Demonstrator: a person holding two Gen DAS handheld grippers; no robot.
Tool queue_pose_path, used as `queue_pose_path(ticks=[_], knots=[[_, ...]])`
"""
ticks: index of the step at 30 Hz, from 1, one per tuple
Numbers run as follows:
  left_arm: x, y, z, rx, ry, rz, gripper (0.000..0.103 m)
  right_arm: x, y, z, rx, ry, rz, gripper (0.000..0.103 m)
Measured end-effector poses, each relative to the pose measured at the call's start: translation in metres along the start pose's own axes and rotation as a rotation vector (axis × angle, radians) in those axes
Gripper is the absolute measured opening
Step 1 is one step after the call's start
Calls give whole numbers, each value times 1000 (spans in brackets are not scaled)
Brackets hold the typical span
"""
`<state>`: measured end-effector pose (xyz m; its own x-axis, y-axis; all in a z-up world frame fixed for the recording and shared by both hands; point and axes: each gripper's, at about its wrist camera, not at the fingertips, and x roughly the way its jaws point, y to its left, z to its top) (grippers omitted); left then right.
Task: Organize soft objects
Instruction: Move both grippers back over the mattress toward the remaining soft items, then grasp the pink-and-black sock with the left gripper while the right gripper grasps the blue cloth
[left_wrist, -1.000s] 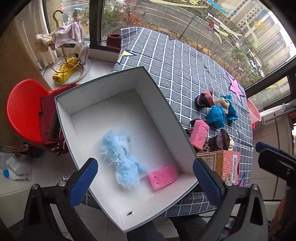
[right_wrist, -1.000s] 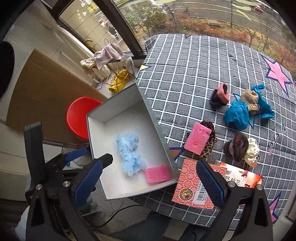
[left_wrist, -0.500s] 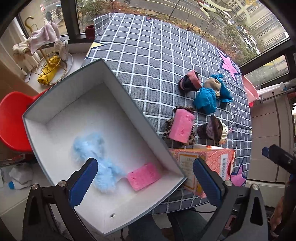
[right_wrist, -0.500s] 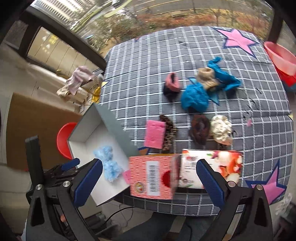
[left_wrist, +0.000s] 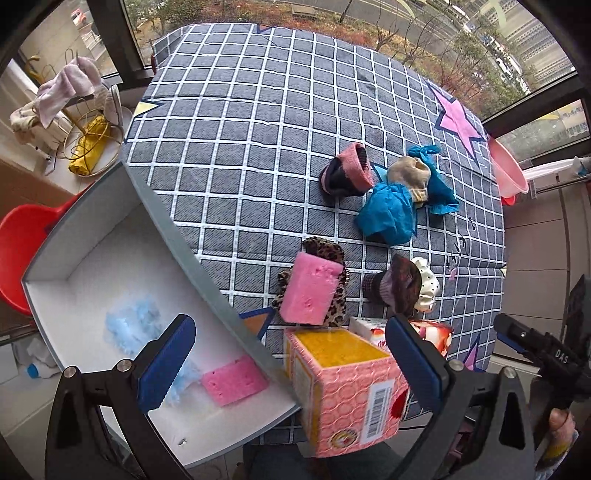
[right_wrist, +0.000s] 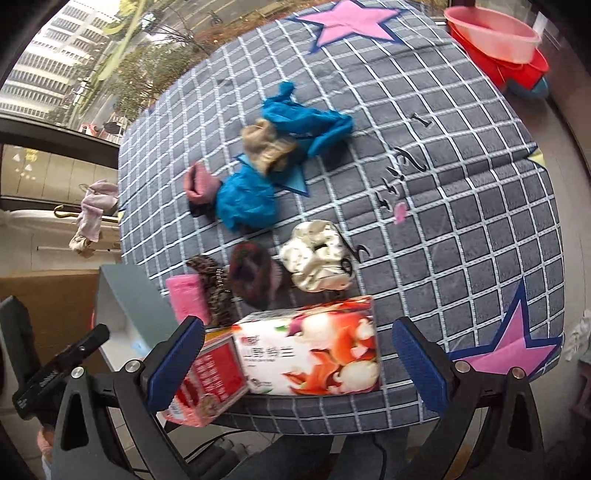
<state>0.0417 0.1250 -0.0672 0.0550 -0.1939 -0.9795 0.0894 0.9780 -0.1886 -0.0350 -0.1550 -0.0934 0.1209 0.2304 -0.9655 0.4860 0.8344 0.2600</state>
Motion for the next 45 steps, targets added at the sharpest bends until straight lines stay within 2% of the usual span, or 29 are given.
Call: queue_pose_path(ticks=[10,19,35,42,45], knots=[[23,-44,23,13,49,39,103,30,-42,15,41,98,-14,102],[23,-68,37,11,55,46,103,28,-50,35,22,119,-4,102],[48,-85,52,-4,121,66,103,47,-74,46,52,182,-19,102],[72,-82,62,-52,179,53,103,59,-78,49,51,202,-24,102],[83,-84,70,-52,186,74,103,65,-79,50,52,214,-23,102]])
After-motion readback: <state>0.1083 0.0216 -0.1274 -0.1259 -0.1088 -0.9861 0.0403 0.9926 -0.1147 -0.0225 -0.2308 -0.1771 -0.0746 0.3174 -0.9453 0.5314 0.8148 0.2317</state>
